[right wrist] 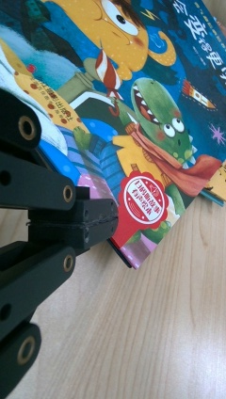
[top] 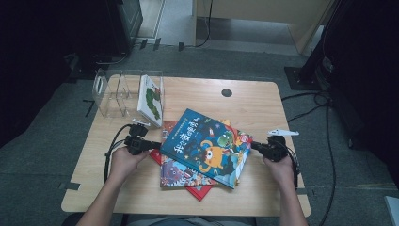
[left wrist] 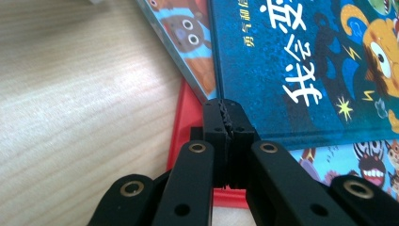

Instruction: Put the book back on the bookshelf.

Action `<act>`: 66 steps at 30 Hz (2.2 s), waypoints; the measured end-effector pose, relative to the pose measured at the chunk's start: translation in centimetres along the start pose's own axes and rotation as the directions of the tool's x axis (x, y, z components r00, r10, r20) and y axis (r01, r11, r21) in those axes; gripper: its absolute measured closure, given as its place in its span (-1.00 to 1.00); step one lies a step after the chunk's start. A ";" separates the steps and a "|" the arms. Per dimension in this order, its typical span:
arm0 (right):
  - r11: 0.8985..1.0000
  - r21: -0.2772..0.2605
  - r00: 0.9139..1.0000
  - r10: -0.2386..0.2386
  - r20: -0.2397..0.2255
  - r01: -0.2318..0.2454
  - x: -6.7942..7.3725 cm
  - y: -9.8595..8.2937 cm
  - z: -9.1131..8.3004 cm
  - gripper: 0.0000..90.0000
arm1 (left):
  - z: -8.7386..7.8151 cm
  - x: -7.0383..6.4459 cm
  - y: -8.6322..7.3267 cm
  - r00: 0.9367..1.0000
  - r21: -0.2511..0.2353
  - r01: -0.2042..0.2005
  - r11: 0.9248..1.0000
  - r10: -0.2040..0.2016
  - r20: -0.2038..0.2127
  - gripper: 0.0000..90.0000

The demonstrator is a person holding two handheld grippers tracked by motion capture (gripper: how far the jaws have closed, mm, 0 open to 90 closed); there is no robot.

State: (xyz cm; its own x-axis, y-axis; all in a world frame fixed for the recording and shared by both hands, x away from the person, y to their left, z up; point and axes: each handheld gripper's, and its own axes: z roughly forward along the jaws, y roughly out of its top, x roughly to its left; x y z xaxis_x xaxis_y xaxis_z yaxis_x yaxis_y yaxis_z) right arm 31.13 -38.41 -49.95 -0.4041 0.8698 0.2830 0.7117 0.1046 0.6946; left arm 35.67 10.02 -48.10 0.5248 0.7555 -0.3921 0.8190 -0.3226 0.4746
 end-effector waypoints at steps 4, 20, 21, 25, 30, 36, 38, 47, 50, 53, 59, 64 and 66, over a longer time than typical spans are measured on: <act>1.000 -0.008 1.000 0.008 -0.002 -0.008 -0.3 0.3 0.3 1.00 | -0.1 -0.2 -0.4 1.000 0.003 0.005 1.000 -0.005 0.010 1.00; 1.000 -0.003 1.000 0.019 0.006 -0.019 -1.0 1.9 1.5 1.00 | -0.4 -1.8 -2.4 1.000 0.023 0.012 1.000 -0.012 0.029 1.00; 1.000 -0.002 1.000 0.017 0.005 -0.017 -1.0 1.9 1.6 1.00 | -0.5 -1.9 -2.5 0.999 0.024 0.016 1.000 -0.016 0.030 1.00; 1.000 -0.002 1.000 0.008 0.001 -0.008 -1.0 2.3 2.0 1.00 | -0.9 -1.8 -2.6 0.999 0.015 0.025 1.000 -0.025 0.033 0.93; 1.000 -0.002 1.000 0.011 -0.003 -0.011 -1.0 2.6 2.4 1.00 | -1.8 -1.2 -2.2 0.998 -0.026 0.059 0.998 -0.059 0.016 0.89; 1.000 -0.009 1.000 -0.013 0.011 0.013 -0.7 3.0 2.9 1.00 | -1.6 -0.7 -1.3 0.998 -0.035 0.067 0.997 -0.067 0.015 0.79; 1.000 -0.010 1.000 -0.020 0.022 0.020 -0.7 3.0 3.0 1.00 | -1.4 -0.5 -1.1 0.997 -0.035 0.074 0.997 -0.074 0.010 0.76; 0.999 -0.014 0.999 -0.030 0.028 0.030 -0.4 2.7 2.5 1.00 | -0.8 -0.4 -0.1 0.998 -0.032 0.056 0.998 -0.056 -0.016 0.58; 0.999 -0.010 0.999 -0.035 0.024 0.035 -0.2 2.3 2.2 1.00 | -0.7 -0.3 0.3 0.998 -0.032 0.054 0.998 -0.055 -0.019 0.50; 0.999 -0.006 0.999 -0.040 0.022 0.040 -0.1 2.0 1.9 1.00 | -0.6 -0.1 0.6 0.998 -0.034 0.059 0.998 -0.059 -0.018 0.46; 1.000 0.005 0.999 -0.029 0.014 0.029 0.0 1.2 1.5 1.00 | 0.0 -0.4 1.5 0.999 -0.033 0.042 0.999 -0.042 -0.008 0.67; 0.999 0.008 0.999 -0.037 0.001 0.037 0.5 0.7 1.3 1.00 | 0.6 -0.3 2.1 0.999 -0.031 0.034 0.999 -0.034 -0.009 0.81; 0.999 0.012 0.999 -0.045 -0.002 0.045 0.8 0.6 1.4 1.00 | 0.9 -0.3 2.3 0.999 -0.027 0.035 0.999 -0.036 -0.009 0.83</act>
State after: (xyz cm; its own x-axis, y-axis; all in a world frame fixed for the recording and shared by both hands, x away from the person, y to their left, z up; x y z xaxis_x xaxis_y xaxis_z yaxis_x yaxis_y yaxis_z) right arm 32.02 -37.00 -50.21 -0.4372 0.8630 0.2531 0.6995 0.1494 0.6988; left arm 37.60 8.55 -47.62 0.4932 0.7716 -0.4017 0.8304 -0.2800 0.4817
